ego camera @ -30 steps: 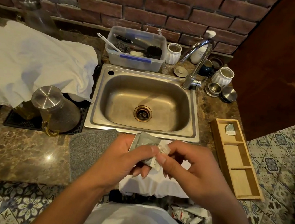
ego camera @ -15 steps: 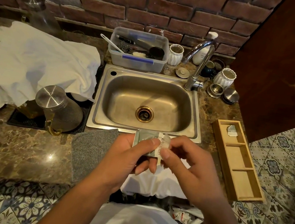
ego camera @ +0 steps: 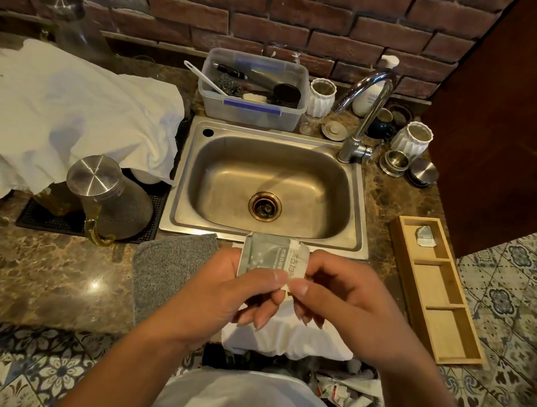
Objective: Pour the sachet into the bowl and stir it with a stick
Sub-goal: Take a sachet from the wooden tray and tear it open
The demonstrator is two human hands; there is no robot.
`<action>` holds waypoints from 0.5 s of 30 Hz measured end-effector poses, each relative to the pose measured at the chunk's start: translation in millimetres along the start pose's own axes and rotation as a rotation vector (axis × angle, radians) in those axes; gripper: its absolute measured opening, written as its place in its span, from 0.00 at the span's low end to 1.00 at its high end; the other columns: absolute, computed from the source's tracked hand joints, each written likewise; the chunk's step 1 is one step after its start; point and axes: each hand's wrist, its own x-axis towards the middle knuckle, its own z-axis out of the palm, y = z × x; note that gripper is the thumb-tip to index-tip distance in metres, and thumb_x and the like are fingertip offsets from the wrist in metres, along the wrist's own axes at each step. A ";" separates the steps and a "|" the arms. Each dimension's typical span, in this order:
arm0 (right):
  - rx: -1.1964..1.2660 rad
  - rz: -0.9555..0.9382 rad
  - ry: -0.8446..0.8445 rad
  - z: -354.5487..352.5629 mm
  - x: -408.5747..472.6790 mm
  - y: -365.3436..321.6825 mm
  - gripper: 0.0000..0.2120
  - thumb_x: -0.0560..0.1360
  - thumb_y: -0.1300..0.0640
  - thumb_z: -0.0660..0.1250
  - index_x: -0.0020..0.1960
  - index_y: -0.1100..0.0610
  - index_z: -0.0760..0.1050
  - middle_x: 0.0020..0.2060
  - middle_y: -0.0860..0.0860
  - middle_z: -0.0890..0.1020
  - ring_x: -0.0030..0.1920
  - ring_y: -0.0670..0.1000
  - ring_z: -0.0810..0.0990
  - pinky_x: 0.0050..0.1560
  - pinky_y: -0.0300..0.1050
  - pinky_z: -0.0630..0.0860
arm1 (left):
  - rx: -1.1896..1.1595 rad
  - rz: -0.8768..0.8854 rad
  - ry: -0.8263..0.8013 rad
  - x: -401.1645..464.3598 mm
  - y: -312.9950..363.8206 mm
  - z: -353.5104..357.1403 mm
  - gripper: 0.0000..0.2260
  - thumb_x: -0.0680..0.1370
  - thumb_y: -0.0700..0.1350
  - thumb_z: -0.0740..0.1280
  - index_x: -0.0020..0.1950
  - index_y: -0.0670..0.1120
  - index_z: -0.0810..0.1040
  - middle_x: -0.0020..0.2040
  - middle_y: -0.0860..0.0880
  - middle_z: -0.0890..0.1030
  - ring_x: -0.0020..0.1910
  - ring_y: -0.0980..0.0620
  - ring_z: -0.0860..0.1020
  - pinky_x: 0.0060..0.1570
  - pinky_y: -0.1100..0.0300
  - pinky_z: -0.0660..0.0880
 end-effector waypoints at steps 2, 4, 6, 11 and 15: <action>-0.179 -0.115 0.083 2.8 0.9 0.8 0.12 0.80 0.53 0.66 0.47 0.62 0.80 0.35 0.53 0.81 0.36 0.53 0.79 0.38 0.50 0.76 | -0.050 -0.007 0.037 1.2 -1.4 1.5 0.12 0.74 0.51 0.68 0.34 0.45 0.80 0.23 0.48 0.74 0.19 0.56 0.66 0.24 0.64 0.63; -0.432 -0.245 0.180 5.7 3.1 3.9 0.08 0.81 0.57 0.67 0.46 0.60 0.80 0.37 0.47 0.80 0.38 0.50 0.77 0.38 0.47 0.74 | -0.123 -0.036 0.087 3.9 -4.2 3.4 0.12 0.72 0.51 0.69 0.34 0.45 0.79 0.23 0.47 0.73 0.19 0.56 0.64 0.24 0.63 0.60; -0.643 -0.339 0.257 9.4 5.6 6.3 0.04 0.79 0.61 0.68 0.48 0.60 0.81 0.39 0.47 0.79 0.39 0.47 0.75 0.39 0.42 0.72 | -0.223 -0.075 0.116 7.0 -6.9 5.3 0.11 0.72 0.50 0.70 0.34 0.44 0.79 0.23 0.46 0.71 0.18 0.56 0.62 0.24 0.60 0.56; -0.554 -0.256 0.297 12.5 4.2 10.2 0.07 0.81 0.53 0.66 0.50 0.55 0.81 0.40 0.42 0.80 0.40 0.47 0.78 0.40 0.39 0.73 | -0.177 -0.076 0.136 8.8 -4.3 5.1 0.12 0.76 0.47 0.67 0.32 0.46 0.79 0.23 0.46 0.72 0.18 0.56 0.63 0.23 0.64 0.59; -0.321 -0.077 0.134 1.7 1.2 3.0 0.10 0.80 0.48 0.65 0.50 0.54 0.81 0.38 0.46 0.84 0.41 0.53 0.83 0.41 0.53 0.79 | -0.033 -0.077 0.053 9.2 0.8 1.3 0.13 0.76 0.49 0.69 0.33 0.47 0.79 0.24 0.46 0.75 0.19 0.56 0.65 0.24 0.65 0.62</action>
